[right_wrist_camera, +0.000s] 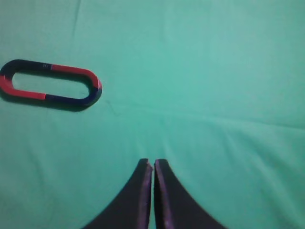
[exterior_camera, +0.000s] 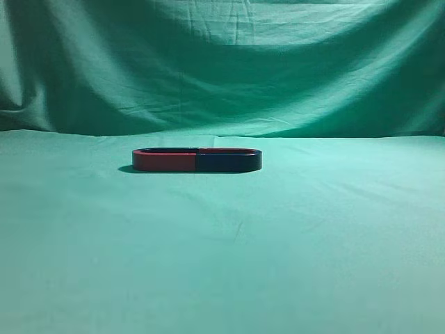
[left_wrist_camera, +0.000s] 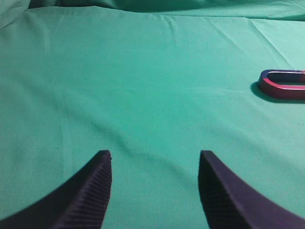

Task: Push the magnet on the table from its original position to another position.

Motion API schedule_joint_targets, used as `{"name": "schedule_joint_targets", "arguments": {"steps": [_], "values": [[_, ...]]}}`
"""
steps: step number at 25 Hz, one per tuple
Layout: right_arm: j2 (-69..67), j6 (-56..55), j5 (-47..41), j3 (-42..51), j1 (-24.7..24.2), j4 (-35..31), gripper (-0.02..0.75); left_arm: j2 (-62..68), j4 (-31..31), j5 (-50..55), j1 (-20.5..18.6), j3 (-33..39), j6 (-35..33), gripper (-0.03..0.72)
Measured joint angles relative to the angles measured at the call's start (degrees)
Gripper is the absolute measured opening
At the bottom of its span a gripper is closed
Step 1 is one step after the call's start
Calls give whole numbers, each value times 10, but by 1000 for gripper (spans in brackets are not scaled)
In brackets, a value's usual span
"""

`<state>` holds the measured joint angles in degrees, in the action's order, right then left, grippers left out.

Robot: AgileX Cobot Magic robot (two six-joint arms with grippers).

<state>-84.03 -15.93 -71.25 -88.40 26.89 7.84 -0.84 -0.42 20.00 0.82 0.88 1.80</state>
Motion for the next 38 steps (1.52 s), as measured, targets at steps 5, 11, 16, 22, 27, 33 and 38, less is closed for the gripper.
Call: {"name": "schedule_joint_targets", "arguments": {"steps": [5,11,16,22,27,33,38], "values": [[151,-12,13,140,0,1,0,0,0,0,0,0,0,372],[324,-14,76,284,0,1,0,0,0,0,0,0,0,372],[454,-14,85,368,0,-4,0,0,0,0,0,0,0,372],[572,-13,15,386,0,-11,0,0,0,0,0,0,0,372],[617,61,-8,388,0,-18,0,0,0,0,0,0,0,372],[626,171,62,395,-10,-42,0,0,0,0,0,0,0,372],[677,241,205,489,-98,-77,0,0,0,0,0,0,0,372]]}}
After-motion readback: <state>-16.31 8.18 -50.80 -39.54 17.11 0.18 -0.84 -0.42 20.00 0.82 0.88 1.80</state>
